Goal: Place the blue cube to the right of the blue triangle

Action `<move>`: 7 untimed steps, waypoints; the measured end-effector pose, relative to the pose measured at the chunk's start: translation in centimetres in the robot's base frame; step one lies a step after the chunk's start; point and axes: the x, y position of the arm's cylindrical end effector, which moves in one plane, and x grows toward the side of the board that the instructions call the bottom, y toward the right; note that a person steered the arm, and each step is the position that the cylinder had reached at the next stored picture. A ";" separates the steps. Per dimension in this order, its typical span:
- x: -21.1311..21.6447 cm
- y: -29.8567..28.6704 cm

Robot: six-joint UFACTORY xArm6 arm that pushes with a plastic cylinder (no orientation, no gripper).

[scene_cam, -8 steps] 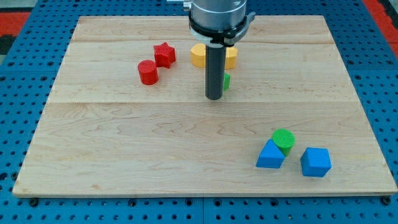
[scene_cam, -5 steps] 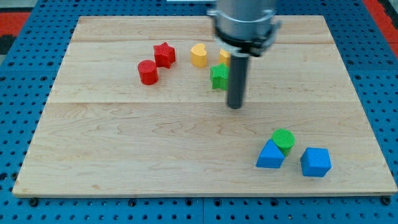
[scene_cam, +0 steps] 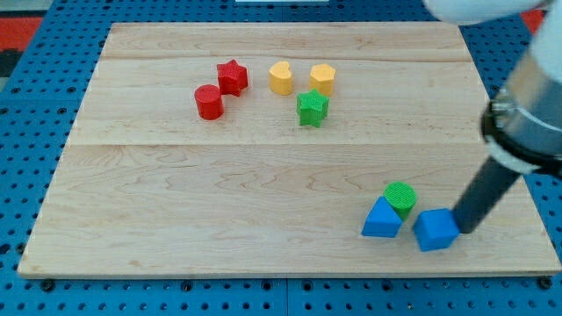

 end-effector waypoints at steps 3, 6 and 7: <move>3.7 -1.0; -2.6 -12.9; -4.9 -17.2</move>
